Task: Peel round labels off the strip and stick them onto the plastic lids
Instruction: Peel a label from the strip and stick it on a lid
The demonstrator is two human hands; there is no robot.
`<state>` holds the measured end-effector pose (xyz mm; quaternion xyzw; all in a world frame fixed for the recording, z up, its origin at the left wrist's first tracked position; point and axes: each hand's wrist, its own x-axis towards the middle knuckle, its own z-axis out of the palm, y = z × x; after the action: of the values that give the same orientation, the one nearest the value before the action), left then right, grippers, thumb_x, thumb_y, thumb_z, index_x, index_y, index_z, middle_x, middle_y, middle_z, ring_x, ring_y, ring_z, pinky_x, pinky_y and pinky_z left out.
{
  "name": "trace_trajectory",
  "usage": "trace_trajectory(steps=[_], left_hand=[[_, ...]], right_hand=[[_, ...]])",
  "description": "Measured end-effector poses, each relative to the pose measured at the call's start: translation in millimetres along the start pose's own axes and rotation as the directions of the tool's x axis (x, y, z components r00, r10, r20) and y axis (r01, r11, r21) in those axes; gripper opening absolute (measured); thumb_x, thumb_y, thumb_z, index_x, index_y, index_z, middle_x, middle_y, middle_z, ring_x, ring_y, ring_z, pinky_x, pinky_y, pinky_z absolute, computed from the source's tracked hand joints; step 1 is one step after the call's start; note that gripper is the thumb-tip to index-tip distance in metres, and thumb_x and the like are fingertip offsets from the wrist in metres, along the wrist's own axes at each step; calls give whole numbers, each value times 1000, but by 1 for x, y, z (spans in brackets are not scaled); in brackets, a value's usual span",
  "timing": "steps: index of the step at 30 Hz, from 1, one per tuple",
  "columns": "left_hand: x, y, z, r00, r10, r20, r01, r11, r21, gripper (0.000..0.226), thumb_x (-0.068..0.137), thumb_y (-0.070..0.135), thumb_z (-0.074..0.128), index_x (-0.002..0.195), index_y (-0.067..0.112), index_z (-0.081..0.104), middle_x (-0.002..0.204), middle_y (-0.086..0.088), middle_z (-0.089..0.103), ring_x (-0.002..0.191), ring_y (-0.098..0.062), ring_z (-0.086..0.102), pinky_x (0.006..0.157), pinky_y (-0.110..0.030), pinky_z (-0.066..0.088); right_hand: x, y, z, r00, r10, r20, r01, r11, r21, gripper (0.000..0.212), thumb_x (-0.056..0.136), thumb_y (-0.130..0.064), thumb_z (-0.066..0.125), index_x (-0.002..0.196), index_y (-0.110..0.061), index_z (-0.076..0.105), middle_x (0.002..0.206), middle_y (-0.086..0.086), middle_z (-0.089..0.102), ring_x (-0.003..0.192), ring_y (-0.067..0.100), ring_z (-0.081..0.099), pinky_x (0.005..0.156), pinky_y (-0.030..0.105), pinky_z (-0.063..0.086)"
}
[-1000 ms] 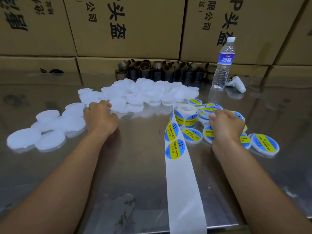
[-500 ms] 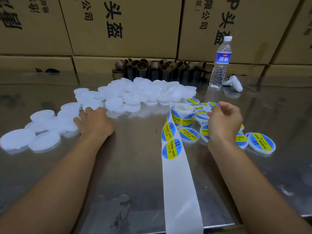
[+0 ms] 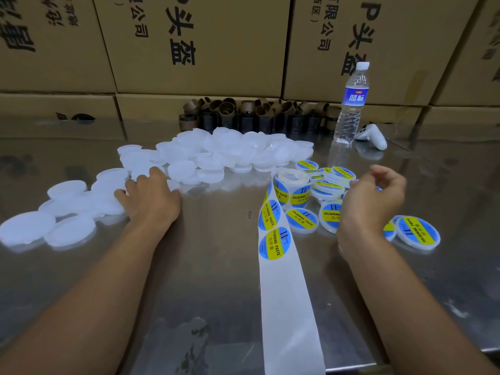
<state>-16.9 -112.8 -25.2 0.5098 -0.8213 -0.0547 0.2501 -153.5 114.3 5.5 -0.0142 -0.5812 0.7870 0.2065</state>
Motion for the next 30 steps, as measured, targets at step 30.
trace_trajectory(steps=[30], left_hand=[[-70,72,-32,731,682,-17,-292,291,-911,66,81,1,72,122,43,42,129,15,51,109,-8,60,96,-21,45]], right_hand=[[-21,-9,-1,530,338,778,-384,914,-135,12,89,-13,61,81,-14,70,63,4,59,43,6,47,48,14,43]])
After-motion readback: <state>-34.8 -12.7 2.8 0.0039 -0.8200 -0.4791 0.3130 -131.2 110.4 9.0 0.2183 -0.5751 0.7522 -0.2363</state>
